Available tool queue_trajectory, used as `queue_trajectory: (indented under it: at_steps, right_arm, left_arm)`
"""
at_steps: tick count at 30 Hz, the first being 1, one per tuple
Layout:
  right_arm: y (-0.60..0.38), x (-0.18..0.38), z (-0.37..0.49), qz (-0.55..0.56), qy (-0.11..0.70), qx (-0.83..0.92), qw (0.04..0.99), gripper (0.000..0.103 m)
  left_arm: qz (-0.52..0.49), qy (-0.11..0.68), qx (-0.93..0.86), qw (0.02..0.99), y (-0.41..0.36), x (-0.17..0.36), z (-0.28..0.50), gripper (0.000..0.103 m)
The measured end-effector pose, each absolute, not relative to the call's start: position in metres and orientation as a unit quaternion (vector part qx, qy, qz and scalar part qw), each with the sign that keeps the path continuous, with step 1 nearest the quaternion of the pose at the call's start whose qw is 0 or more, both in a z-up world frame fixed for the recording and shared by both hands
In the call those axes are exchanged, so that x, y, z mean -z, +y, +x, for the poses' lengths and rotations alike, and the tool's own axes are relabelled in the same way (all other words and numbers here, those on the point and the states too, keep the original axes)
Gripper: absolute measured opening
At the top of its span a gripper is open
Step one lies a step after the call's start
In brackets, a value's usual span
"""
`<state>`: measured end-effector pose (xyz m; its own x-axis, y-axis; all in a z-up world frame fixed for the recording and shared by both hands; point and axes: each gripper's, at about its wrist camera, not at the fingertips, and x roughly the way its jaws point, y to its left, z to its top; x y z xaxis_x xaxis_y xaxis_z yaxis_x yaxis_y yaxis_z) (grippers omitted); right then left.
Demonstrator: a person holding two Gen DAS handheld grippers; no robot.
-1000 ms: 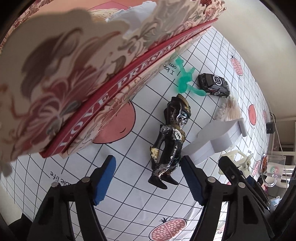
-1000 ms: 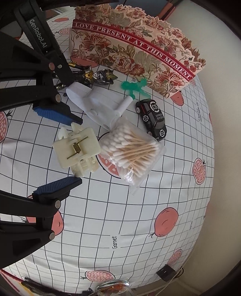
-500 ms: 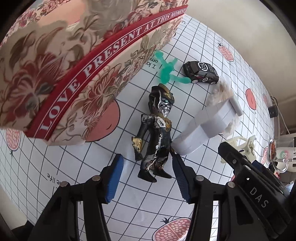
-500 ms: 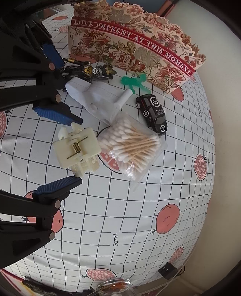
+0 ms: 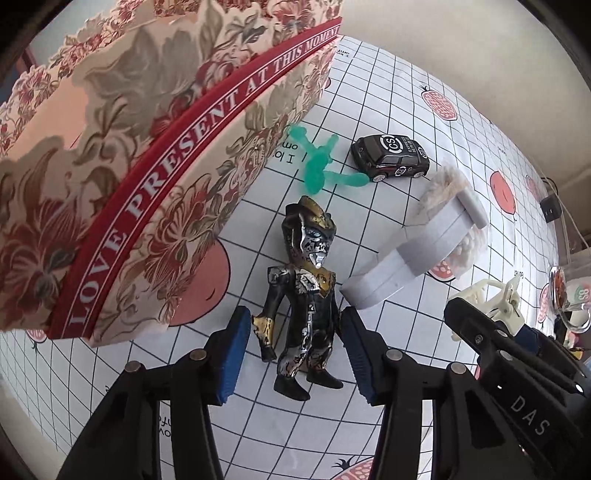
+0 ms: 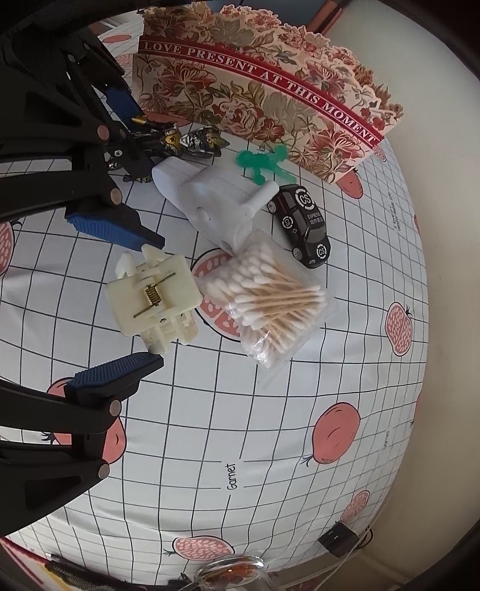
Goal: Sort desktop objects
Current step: 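Grasp the cream spring clip with the right tool while the left tool grasps the black action figure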
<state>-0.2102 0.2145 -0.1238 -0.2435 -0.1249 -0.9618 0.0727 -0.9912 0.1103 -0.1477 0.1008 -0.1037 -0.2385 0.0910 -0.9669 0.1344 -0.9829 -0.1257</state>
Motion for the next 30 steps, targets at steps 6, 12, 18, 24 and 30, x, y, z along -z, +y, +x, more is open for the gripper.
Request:
queue_trajectory:
  at_steps: [6,12,18,24,30]
  right_arm:
    - [0.215,0.124,-0.215,0.609,-0.02,0.791,0.059,0.06]
    - [0.218,0.116,-0.214,0.603,-0.022,0.796,0.055,0.06]
    - [0.217,0.105,-0.212,0.597,-0.016,0.8,0.053,0.06]
    - [0.212,0.102,-0.217,0.591,-0.013,0.805,0.05,0.06]
    - [0.21,0.092,-0.215,0.586,-0.009,0.809,0.05,0.06]
  left_arm:
    - [0.606,0.042,0.794,0.004,0.12,0.103,-0.149,0.052]
    - [0.607,0.04,0.794,-0.001,0.128,0.1,-0.15,0.051]
    - [0.619,0.083,0.781,-0.016,0.127,0.096,-0.153,0.04]
    - [0.631,0.12,0.766,-0.029,0.124,0.095,-0.157,0.039]
    - [0.647,0.146,0.746,-0.05,0.134,0.095,-0.154,0.039]
